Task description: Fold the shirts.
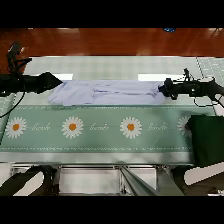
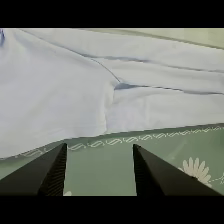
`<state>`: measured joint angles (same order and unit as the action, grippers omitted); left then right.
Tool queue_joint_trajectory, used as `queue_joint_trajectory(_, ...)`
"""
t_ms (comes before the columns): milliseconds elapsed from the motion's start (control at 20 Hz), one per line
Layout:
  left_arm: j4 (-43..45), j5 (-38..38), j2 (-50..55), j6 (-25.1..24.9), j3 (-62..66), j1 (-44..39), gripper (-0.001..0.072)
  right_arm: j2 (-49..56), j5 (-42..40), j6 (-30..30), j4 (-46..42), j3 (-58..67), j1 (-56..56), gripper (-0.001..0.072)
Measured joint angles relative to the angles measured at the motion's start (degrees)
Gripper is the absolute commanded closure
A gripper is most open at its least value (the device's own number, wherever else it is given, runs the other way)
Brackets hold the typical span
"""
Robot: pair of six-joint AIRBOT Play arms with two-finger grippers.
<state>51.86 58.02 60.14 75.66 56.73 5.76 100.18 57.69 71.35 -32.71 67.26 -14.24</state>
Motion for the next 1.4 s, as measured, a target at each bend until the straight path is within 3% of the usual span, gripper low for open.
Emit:
queue_joint_trajectory(50,0.02,0.00,0.02,0.02,-0.04,-0.02,0.0205,-0.87,0.94,-0.44,-0.02,0.33,0.28,0.0692)
queue_joint_trajectory(100,0.02,0.02,0.04,0.02,-0.04,-0.07,0.0323,-2.34,2.01,-0.79,-0.55,0.57,0.52,0.0692)
queue_joint_trajectory(150,0.00,0.26,0.02,0.02,-0.04,-0.17,0.0605,-4.15,3.19,-0.90,-2.05,0.63,0.61,0.0692)
queue_joint_trajectory(200,0.02,0.57,0.04,-0.20,-0.04,-0.37,0.0680,-6.54,4.57,-1.07,-3.61,0.50,0.76,0.0692)
queue_joint_trajectory(400,0.02,1.36,0.48,-2.73,-0.04,-4.70,0.0685,-21.94,8.00,-1.36,-8.17,-5.51,1.29,0.0692)
queue_joint_trajectory(550,0.83,-1.31,3.30,-3.45,0.70,-13.22,0.0685,-37.24,9.16,-0.35,-10.14,-13.27,1.51,0.0692)
queue_joint_trajectory(850,2.34,-5.84,21.44,-0.13,10.99,-32.92,0.0685,-63.71,13.92,8.46,-12.66,-24.11,1.57,0.0692)
queue_joint_trajectory(1150,2.36,-0.76,41.18,6.47,27.36,-48.22,0.0685,-74.64,16.87,14.95,-13.66,-26.32,1.57,0.0692)
queue_joint_trajectory(1400,1.66,4.28,48.19,8.87,36.52,-54.69,0.0682,-76.19,17.42,16.55,-13.77,-26.62,1.57,0.0692)
